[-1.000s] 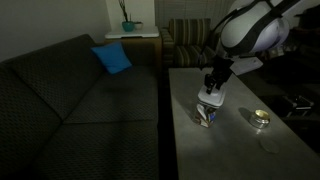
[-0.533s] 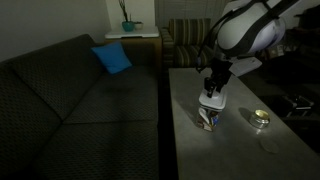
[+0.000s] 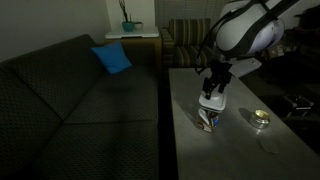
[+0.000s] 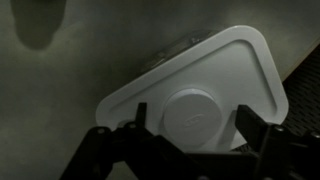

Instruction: Pick up the lid and close the container

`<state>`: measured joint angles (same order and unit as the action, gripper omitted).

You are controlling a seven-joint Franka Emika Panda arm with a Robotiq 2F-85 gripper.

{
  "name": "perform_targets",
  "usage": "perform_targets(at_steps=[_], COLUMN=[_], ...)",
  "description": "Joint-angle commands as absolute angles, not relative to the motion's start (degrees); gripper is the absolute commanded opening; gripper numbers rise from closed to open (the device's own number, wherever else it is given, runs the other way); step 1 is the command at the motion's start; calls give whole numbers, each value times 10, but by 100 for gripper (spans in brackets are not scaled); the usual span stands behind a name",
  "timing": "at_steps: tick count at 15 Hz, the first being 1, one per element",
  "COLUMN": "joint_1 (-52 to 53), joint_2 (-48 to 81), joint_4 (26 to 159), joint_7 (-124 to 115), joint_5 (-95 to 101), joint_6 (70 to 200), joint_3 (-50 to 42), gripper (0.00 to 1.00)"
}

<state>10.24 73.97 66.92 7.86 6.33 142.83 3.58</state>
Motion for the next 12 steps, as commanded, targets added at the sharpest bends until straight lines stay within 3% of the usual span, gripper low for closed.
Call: perform_targets(at_steps=[1,5,9,11,12], joint_1=[106,105,107,107,107], joint_2=[715,703,683,670,661], joint_4=[703,718,745,762,773], joint_7=[73,75,75,77,77], joint_5=[70,71,73,74,75], joint_6=[1432,1435,1445,1451,1453], joint_3=[26,25,24,25,25], gripper=[100,97,78,84,94])
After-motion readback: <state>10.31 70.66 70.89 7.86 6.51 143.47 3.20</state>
